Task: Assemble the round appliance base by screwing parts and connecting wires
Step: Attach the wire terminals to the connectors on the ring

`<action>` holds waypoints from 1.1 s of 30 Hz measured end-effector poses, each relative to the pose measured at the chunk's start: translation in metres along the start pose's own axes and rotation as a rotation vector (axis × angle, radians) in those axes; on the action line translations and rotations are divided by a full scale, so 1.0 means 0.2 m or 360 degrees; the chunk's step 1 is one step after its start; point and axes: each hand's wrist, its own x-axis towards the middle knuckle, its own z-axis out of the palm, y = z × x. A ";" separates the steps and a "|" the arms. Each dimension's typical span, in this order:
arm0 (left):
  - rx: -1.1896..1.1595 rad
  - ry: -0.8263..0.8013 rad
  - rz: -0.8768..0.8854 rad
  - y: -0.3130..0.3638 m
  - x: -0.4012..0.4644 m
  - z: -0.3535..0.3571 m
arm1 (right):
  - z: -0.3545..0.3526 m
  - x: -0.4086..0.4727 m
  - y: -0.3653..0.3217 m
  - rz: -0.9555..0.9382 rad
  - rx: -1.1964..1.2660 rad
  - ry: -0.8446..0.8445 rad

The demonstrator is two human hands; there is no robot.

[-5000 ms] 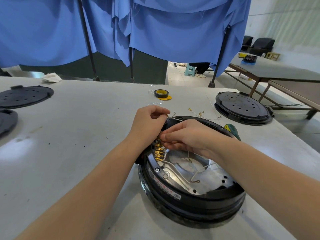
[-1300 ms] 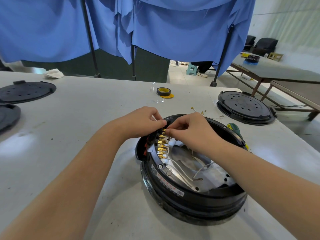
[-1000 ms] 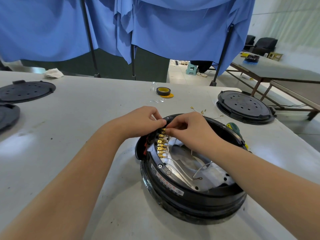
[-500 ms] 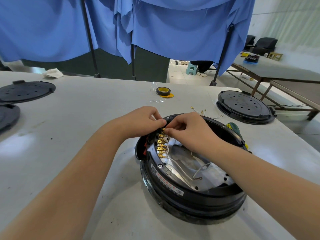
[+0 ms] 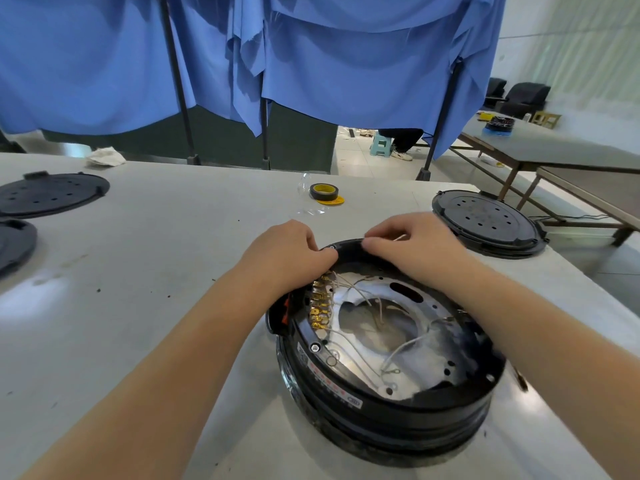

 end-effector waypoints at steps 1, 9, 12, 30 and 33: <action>-0.0032 0.0028 0.0000 0.00 0.00 0.01 | -0.05 0.03 0.03 0.0012 -0.0066 0.0016; -0.0253 0.0138 0.0096 0.01 -0.02 0.08 | -0.19 0.26 0.37 0.0195 -0.0537 -0.0001; -0.0235 0.0163 0.0096 0.01 -0.02 0.09 | -0.16 0.32 0.44 0.0302 -0.0476 0.0003; -0.0287 0.0198 0.0063 0.01 -0.03 0.10 | -0.07 0.45 0.41 0.0712 -0.0724 -0.0203; -0.0292 0.0189 0.0059 0.01 -0.03 0.10 | -0.08 0.45 0.42 0.0724 -0.0731 -0.0095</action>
